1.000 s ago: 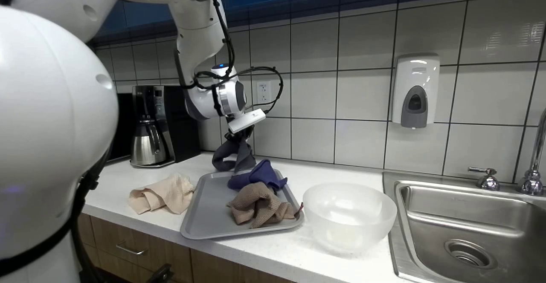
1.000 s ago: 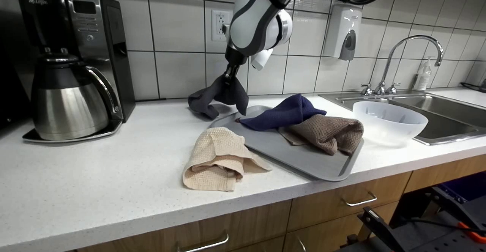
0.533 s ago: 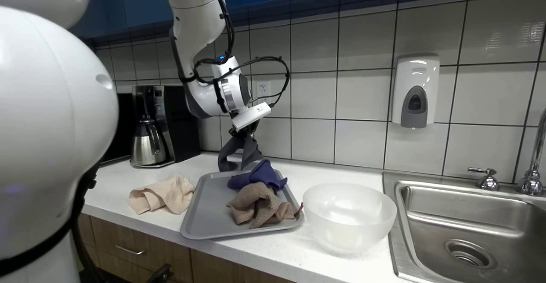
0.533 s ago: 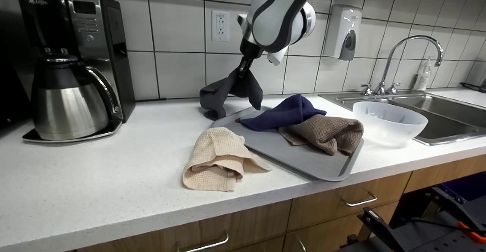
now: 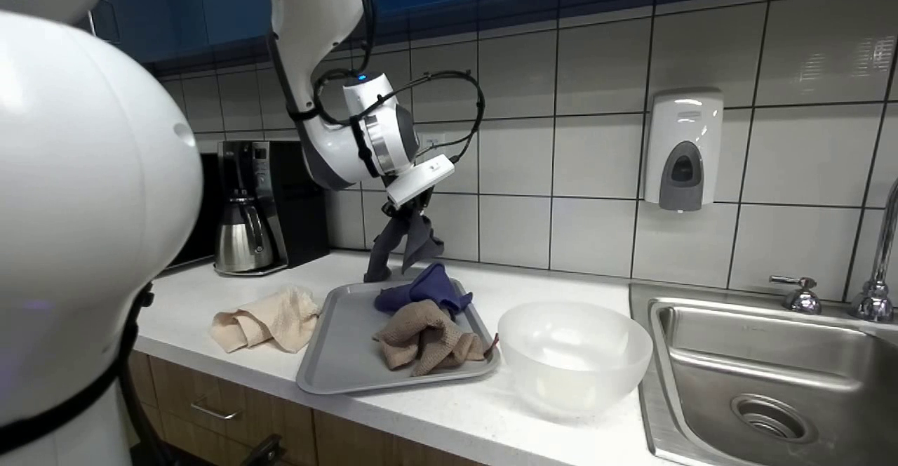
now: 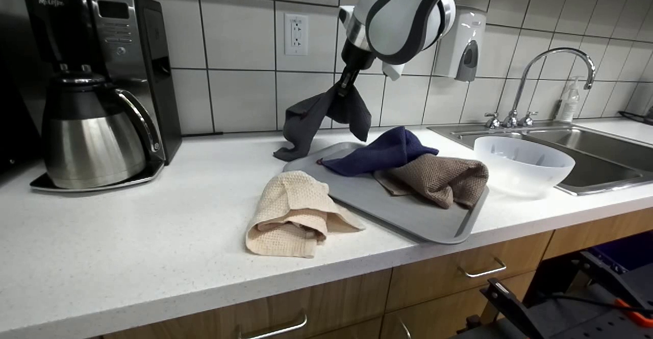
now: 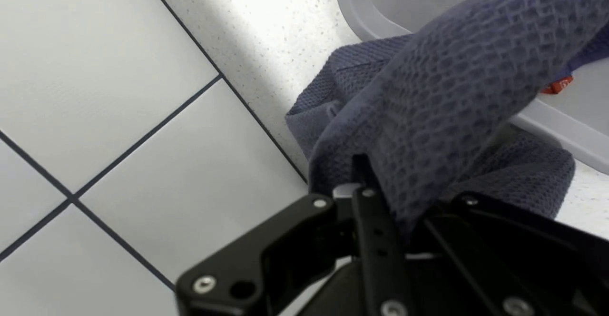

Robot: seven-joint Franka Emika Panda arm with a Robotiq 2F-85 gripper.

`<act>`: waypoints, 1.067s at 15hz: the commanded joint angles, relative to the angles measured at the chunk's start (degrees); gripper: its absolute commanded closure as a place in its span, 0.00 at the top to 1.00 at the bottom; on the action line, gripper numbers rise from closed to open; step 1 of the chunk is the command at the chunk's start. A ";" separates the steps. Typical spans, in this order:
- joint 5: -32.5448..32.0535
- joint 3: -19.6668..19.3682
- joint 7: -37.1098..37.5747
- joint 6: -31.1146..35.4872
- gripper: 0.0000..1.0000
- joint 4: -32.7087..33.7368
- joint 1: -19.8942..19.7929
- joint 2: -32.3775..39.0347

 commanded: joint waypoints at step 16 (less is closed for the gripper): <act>-8.30 -5.14 7.17 -8.42 0.01 -14.19 3.44 -20.40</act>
